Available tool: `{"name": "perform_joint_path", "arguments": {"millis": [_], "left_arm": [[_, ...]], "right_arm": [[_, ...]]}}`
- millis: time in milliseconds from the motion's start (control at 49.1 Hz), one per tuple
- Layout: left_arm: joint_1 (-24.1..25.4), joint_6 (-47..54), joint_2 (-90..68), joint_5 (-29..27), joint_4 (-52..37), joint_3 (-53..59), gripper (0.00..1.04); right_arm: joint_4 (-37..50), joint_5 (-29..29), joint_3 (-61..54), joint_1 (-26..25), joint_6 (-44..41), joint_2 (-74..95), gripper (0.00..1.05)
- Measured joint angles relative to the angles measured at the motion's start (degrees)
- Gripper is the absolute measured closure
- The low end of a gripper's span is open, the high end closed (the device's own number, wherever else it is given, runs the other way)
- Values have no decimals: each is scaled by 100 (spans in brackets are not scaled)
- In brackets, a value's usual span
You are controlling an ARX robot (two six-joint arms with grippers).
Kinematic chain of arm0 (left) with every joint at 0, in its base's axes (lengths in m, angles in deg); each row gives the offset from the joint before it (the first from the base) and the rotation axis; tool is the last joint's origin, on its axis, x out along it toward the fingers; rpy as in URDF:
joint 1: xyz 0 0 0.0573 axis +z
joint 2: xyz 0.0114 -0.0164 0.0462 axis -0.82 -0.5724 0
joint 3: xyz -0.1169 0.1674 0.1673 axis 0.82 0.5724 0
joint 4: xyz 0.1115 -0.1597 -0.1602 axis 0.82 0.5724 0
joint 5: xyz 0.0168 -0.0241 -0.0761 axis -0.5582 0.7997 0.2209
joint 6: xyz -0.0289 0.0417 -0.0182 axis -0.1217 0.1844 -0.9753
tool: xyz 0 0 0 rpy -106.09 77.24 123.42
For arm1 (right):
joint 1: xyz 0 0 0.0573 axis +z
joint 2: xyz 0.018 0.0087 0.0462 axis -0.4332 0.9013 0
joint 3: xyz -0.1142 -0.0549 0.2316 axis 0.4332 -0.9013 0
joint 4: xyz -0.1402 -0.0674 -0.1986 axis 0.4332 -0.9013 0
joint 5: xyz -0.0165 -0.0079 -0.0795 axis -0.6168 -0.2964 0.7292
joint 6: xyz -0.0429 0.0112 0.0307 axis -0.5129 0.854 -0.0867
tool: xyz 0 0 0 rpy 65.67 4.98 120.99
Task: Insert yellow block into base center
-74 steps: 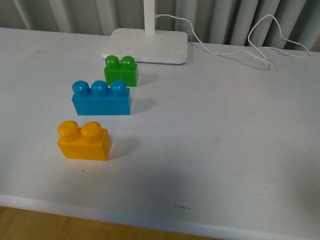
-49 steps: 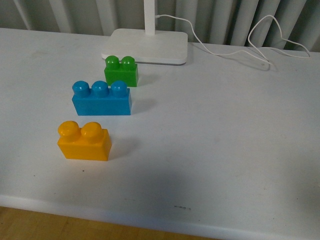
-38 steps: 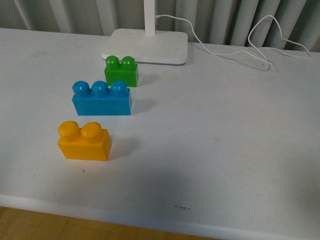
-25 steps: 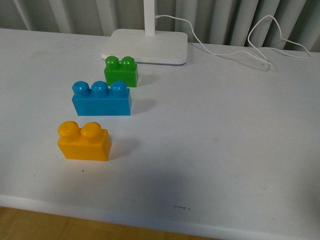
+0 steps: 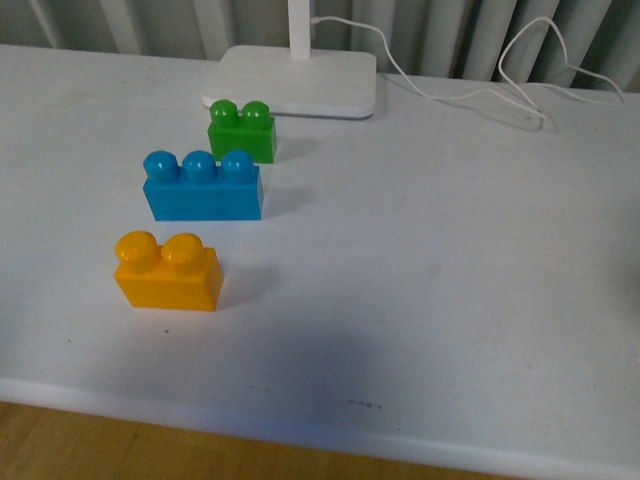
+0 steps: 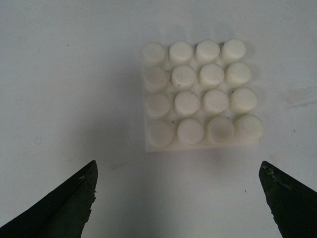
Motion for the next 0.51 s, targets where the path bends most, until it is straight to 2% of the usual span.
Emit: {"name": "perform_joint_path", "arguments": {"millis": [183,509], "left_arm": [[0,0,0,0,0,0,6],[0,0,0,0,0,0,6]], "right_arm": [[-299,273,1423,-31,-131,1987,9],[-691,664,2675,-48,-448,3412,9]]}}
